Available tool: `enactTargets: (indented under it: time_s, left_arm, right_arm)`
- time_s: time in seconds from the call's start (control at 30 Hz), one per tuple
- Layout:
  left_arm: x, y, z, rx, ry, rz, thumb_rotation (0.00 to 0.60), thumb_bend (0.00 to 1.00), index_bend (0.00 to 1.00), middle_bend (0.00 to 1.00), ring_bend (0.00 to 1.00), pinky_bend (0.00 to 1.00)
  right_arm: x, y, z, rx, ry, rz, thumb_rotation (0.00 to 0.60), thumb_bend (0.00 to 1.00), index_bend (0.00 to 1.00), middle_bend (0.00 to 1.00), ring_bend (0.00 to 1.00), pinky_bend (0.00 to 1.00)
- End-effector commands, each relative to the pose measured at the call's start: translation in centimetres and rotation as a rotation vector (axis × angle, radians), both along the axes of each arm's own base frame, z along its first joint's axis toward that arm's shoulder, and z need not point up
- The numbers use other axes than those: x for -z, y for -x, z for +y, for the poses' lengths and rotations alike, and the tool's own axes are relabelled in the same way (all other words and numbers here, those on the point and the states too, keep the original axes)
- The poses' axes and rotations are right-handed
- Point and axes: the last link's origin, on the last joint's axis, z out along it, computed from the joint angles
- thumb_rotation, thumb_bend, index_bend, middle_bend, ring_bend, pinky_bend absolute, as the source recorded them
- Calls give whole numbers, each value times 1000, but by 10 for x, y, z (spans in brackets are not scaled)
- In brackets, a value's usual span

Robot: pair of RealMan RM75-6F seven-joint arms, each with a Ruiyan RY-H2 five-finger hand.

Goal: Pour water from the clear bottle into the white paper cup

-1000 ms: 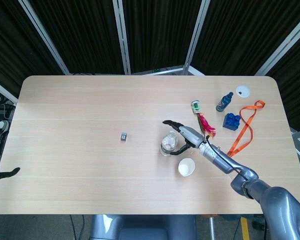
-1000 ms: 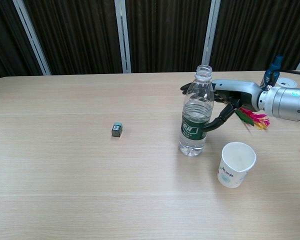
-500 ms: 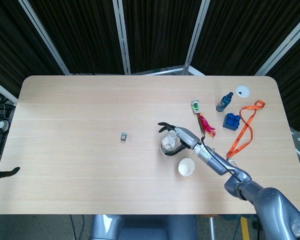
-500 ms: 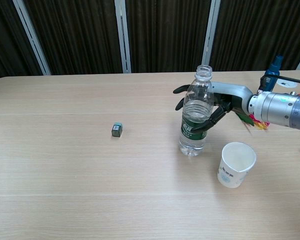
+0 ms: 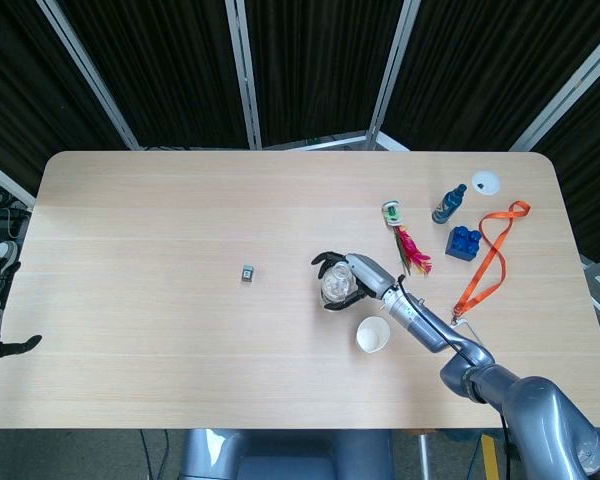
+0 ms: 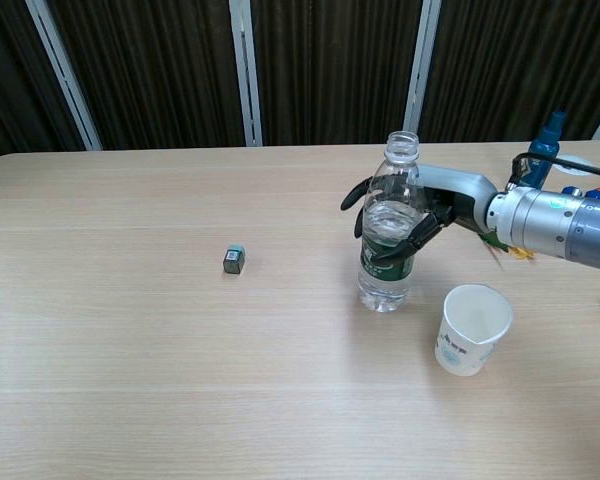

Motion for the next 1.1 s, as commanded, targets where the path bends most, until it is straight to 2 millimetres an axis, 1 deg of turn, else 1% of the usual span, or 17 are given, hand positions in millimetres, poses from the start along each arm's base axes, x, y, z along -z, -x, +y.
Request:
enactTargets:
  time_s: [0.03,0.13,0.2,0.3,0.33,0.4,0.5,0.57,0.67,0.9,1.0,1.1]
  left_arm:
    - [0,0,0,0,0,0,600,0,0,0,0,0]
    - [0,0,0,-2,0,0,600,0,0,0,0,0]
    - [0,0,0,-2,0,1,600,0,0,0,0,0]
    - [1,0,0,-3,2,0,600,0,0,0,0,0]
    - [1,0,0,-4,3,0,600,0,0,0,0,0]
    - [1,0,0,-5,3,-1,600,0,0,0,0,0]
    - [1,0,0,-5,4,-2,600,0,0,0,0,0]
    - [1,-1,0,-3,5,-3,600,0,0,0,0,0]
    - [0,-1,-1,-2,4,-7,600,0,0,0,0,0]
    - [-2,-4,-3,12,5,-23,600,0,0,0,0,0]
    - [-4,-5,-3,21,2,-30,600,0,0,0,0,0]
    - [-7,-8,-4,38,0,-43,600,0,0,0,0,0]
  right_arm:
    - [1,1,1,-1,-1,5,600,0,290,402,327,278]
    - [2,2,1,-1,1,10,600,0,310,417,341,303]
    - [2,2,1,1,4,10,600,0,330,432,359,337]
    - [2,3,1,-3,20,6,600,19,395,486,429,433]
    - [1,2,1,-4,24,0,600,36,413,503,449,447]
    - [1,2,2,-5,28,-9,600,111,463,544,497,480]
    - [-1,2,2,-9,37,-15,600,219,501,566,522,506]
    - [-4,3,1,-6,50,-27,600,269,509,569,526,513]
    - [-7,3,0,-2,61,-36,600,313,511,569,526,515]
    - [-44,8,-12,16,165,-76,600,346,508,569,526,515]
    - [-65,16,-15,23,218,-66,600,348,505,569,526,515]
    - [-91,34,-12,37,288,-25,600,349,503,569,526,515]
